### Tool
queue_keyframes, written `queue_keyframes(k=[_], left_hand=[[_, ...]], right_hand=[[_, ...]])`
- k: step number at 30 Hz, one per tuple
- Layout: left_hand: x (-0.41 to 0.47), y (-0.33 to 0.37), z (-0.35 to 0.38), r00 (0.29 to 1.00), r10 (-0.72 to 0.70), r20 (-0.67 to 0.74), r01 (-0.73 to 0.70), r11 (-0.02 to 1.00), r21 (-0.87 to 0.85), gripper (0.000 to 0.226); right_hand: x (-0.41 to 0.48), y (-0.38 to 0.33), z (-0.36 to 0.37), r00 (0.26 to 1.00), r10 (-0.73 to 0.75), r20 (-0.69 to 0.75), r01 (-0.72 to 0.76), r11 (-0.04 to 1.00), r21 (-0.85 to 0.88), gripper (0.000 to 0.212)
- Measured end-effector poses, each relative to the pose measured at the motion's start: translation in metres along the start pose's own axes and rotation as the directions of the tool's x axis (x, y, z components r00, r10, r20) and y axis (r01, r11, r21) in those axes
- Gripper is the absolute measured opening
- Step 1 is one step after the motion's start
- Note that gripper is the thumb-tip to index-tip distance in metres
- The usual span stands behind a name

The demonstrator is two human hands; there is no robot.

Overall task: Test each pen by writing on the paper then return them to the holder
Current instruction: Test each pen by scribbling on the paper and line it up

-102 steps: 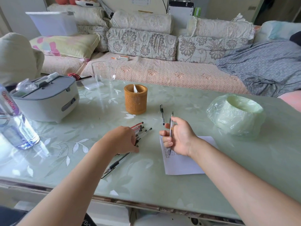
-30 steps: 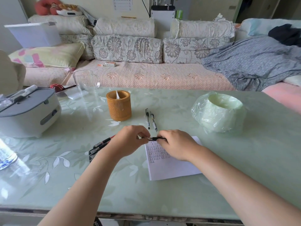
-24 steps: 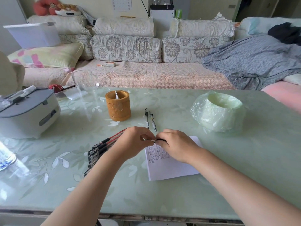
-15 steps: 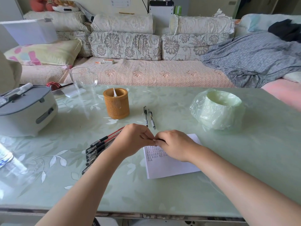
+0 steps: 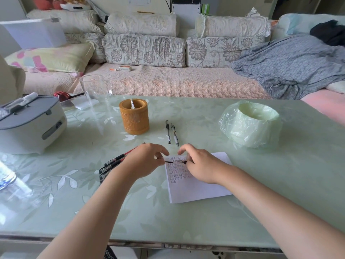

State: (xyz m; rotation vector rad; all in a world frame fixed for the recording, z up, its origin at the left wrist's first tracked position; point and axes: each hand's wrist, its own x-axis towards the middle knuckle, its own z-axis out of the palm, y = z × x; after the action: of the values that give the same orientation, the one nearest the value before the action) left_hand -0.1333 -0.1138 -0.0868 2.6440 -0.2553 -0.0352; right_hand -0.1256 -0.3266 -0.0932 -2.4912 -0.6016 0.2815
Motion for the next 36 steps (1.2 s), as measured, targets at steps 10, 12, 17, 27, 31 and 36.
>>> queue_keyframes(k=[10, 12, 17, 27, 31, 36], left_hand=[[0.003, -0.004, 0.010, 0.997, 0.077, 0.025, -0.081, 0.979, 0.185, 0.020], [0.004, -0.006, 0.012, 0.996, 0.090, 0.022, -0.093, 0.979, 0.181, 0.029], [0.008, -0.007, 0.013, 0.993, 0.118, 0.004, -0.118, 0.983, 0.139, 0.032], [0.012, -0.007, 0.023, 0.984, 0.146, 0.099, -0.156, 0.982, 0.102, 0.055], [0.014, -0.006, 0.022, 0.981, 0.165, 0.102, -0.175, 0.979, 0.103, 0.059], [0.015, -0.003, 0.023, 0.972, 0.203, 0.121, -0.211, 0.975, 0.063, 0.050]], right_hand=[[0.002, 0.005, 0.012, 0.992, 0.117, 0.048, -0.114, 0.661, 0.742, 0.051], [0.003, 0.004, 0.014, 0.993, 0.108, 0.043, -0.104, 0.652, 0.751, 0.057], [0.001, 0.001, 0.022, 0.996, 0.092, -0.013, -0.050, 0.651, 0.758, 0.018], [-0.002, -0.001, 0.029, 0.990, 0.141, -0.017, -0.094, 0.742, 0.664, 0.019], [-0.004, 0.003, 0.033, 0.995, 0.094, -0.020, -0.060, 0.768, 0.637, 0.018], [-0.003, 0.009, 0.037, 0.999, 0.015, -0.037, 0.010, 0.805, 0.593, 0.027]])
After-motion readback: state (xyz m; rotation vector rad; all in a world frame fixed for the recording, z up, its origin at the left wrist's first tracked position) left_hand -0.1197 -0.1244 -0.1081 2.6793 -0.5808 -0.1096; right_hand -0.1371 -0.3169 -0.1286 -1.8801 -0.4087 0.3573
